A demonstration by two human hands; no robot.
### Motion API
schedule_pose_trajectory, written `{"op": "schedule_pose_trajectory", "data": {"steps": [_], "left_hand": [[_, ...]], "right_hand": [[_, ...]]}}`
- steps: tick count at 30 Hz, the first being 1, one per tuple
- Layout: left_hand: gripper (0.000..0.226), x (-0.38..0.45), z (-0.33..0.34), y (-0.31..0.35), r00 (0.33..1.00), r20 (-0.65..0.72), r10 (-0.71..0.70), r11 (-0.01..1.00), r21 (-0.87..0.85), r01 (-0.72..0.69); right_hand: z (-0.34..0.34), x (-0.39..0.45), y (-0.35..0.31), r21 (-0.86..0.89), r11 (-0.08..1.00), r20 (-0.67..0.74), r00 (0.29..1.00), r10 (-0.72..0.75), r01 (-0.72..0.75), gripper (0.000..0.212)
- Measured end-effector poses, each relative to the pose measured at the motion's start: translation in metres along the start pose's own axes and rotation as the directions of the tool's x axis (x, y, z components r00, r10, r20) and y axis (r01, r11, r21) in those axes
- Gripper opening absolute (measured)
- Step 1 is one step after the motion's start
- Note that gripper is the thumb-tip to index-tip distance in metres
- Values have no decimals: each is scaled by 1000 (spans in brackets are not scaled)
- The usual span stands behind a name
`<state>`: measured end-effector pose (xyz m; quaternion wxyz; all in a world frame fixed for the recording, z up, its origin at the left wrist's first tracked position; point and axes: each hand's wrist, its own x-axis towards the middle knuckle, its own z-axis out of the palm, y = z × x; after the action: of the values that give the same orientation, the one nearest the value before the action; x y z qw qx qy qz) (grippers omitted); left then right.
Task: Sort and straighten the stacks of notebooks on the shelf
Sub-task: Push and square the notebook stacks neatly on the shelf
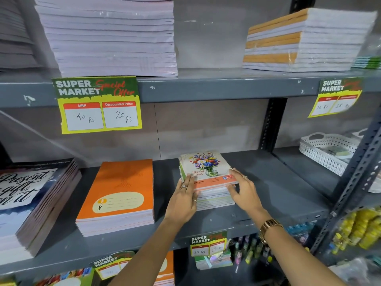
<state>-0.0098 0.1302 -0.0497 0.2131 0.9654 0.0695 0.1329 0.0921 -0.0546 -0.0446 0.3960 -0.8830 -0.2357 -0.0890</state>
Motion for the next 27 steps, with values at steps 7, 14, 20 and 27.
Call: {"op": "schedule_pose_trajectory", "data": {"steps": [7, 14, 20, 27], "left_hand": [[62, -3, -6, 0, 1000, -8, -16, 999, -49, 15], [71, -5, -5, 2, 998, -10, -60, 993, -107, 59], [67, -7, 1, 2, 999, -29, -43, 996, -73, 41], [52, -7, 5, 1, 995, -102, -18, 999, -47, 13]], "right_hand": [[1, -6, -6, 14, 1000, -9, 1000, 9, -9, 48], [6, -10, -9, 7, 1000, 0, 1000, 10, -10, 48], [4, -13, -5, -115, 993, 49, 999, -13, 18, 47], [3, -13, -1, -311, 939, 58, 989, -137, 148, 43]]}}
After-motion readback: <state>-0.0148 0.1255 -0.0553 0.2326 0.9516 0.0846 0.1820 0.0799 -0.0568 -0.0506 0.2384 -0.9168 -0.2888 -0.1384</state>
